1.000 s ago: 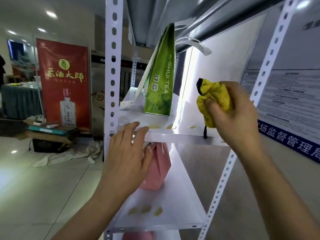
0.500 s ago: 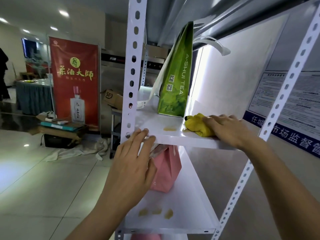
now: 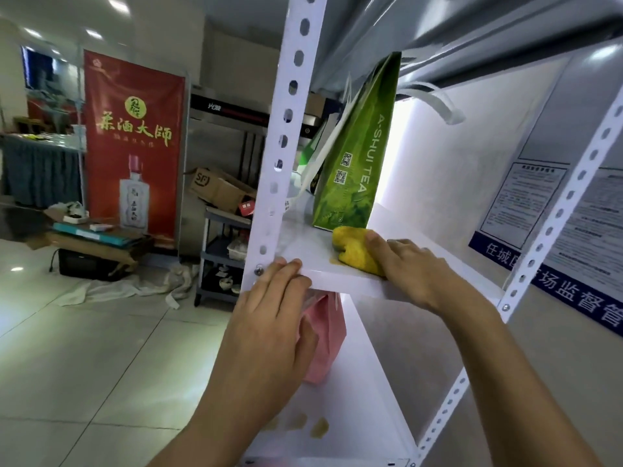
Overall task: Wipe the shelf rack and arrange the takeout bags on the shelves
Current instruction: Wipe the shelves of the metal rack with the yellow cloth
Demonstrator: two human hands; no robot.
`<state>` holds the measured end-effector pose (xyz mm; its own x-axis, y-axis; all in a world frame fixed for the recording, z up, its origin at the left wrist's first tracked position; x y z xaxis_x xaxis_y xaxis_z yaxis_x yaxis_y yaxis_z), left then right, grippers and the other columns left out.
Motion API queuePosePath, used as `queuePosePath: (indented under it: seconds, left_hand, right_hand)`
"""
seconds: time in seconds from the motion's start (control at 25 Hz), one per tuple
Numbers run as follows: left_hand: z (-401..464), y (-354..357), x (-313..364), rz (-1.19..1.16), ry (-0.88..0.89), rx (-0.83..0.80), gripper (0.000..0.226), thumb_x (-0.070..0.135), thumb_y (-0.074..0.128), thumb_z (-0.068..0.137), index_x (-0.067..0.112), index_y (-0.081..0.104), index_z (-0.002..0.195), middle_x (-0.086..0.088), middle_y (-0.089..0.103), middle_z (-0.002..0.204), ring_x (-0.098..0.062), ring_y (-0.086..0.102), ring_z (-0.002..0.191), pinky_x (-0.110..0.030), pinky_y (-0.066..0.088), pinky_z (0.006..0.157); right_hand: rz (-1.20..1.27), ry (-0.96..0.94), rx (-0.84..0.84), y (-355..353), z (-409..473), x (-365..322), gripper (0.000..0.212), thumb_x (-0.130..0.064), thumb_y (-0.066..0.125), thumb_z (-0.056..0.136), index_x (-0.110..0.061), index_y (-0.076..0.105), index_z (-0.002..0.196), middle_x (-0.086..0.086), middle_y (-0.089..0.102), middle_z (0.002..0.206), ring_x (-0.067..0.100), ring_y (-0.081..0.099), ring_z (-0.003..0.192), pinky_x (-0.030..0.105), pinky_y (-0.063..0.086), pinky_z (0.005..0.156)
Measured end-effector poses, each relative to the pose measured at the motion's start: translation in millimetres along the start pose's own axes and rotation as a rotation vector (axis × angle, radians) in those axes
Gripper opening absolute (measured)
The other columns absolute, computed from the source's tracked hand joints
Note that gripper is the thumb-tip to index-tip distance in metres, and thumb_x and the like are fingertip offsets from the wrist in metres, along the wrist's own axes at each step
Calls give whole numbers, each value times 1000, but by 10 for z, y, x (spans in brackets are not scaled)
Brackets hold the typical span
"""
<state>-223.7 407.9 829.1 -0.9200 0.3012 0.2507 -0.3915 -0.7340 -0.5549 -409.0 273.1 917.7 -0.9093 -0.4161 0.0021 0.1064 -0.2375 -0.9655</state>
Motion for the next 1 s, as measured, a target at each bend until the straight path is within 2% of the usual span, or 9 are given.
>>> queuePosePath:
  seconds: [0.08,0.16,0.28,0.4,0.48,0.56,0.68,0.88,1.0]
  left_hand:
    - [1,-28,1,-17,0,-4,39,13,56,84,9,60,123,-9,55,143,-26,45,139,-45,46,107]
    - [33,-65,-6,-22,11,-10,37,14,51,87,8,61,122,-10,56,143,-26,46,139,-44,46,107]
    - [41,-105,-9,-4,11,-27,39,17,43,89,6,62,122,-12,56,143,-28,46,139,-46,45,107]
    - [15,-119,-11,-26,18,-32,39,17,37,92,5,62,120,-14,56,143,-29,46,139,-48,44,108]
    - [26,-111,-38,-43,17,-34,40,18,35,94,5,62,121,-14,55,143,-30,46,139,-48,42,109]
    - [40,-103,-54,-58,0,-46,41,19,35,94,5,60,123,-15,54,144,-31,45,139,-49,41,110]
    - [37,-107,-41,-58,-2,-62,41,19,37,92,3,60,123,-17,53,144,-33,46,138,-50,42,110]
    - [24,-97,-77,-63,29,-64,34,19,39,91,6,62,113,-15,54,142,-33,46,138,-49,41,111]
    - [46,-43,-85,-60,20,-39,22,14,52,88,8,61,107,-14,56,139,-32,46,135,-46,41,112]
  right_hand:
    - [-19,39,81,-24,-116,-104,82,-76,-6,79,-42,31,143,7,53,143,38,50,126,54,34,98]
    - [9,-10,158,-45,-17,-317,64,-70,5,91,-42,39,138,5,61,133,35,52,125,50,31,97]
    - [124,-128,81,-80,185,-602,46,-54,22,105,-32,53,131,6,63,134,30,54,120,46,38,102]
    - [150,-161,90,-46,81,-579,48,-61,19,103,-49,37,145,-6,54,148,26,51,129,49,39,105]
    - [175,-168,153,-11,-130,-551,50,-73,13,95,-61,32,139,-15,55,145,22,53,126,50,41,102]
    - [189,-127,152,-34,-124,-578,56,-77,12,92,-58,41,135,-13,58,140,21,53,123,51,43,100]
    - [118,-16,97,-92,92,-648,50,-66,20,100,-43,54,127,-2,64,130,27,53,120,50,43,99]
    - [77,-43,265,29,-192,-546,56,-70,14,95,-50,47,136,-6,63,131,26,54,119,46,40,89]
    - [22,237,100,-82,-188,194,56,-67,16,99,-45,45,142,6,57,140,32,50,127,51,41,101]
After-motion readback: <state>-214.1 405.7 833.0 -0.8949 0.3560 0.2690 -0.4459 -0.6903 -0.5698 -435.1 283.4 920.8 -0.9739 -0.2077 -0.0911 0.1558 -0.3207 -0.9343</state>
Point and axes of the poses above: each hand's wrist, its own z-axis towards the middle knuckle, its own y-axis out of the palm, x = y × z, the point moved 2 cm from there along z, towards the middle knuckle
